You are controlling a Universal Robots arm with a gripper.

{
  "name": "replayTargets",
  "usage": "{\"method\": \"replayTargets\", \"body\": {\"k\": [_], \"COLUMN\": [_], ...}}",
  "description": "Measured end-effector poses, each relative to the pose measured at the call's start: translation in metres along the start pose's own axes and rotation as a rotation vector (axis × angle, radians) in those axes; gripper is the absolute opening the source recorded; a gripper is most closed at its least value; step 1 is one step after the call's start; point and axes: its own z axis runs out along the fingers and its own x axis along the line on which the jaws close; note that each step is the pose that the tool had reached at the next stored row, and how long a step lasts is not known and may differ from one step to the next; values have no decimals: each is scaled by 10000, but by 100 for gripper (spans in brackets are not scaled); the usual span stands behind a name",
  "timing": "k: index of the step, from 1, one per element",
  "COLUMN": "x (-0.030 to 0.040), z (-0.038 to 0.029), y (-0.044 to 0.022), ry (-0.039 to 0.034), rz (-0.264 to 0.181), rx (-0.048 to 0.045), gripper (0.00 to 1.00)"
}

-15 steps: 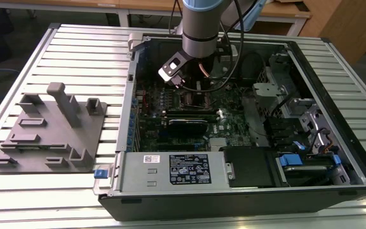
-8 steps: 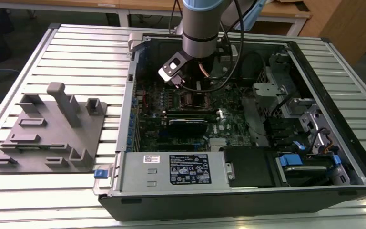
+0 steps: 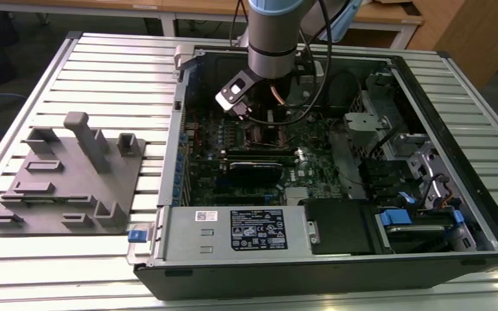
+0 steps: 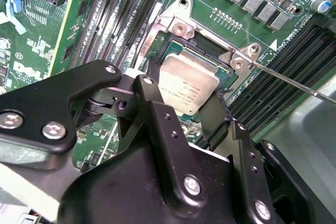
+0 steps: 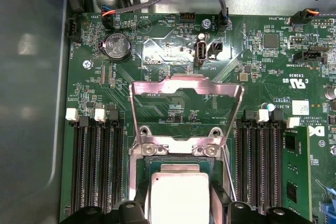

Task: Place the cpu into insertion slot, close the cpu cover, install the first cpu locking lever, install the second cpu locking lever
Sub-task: 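Place the cpu into insertion slot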

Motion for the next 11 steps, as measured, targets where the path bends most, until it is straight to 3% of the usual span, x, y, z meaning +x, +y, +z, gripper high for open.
{"method": "replayTargets", "body": {"k": [11], "x": [-1], "z": [-26], "y": [1], "ry": [-9], "rz": [-1], "rx": [6], "gripper": [54]}}
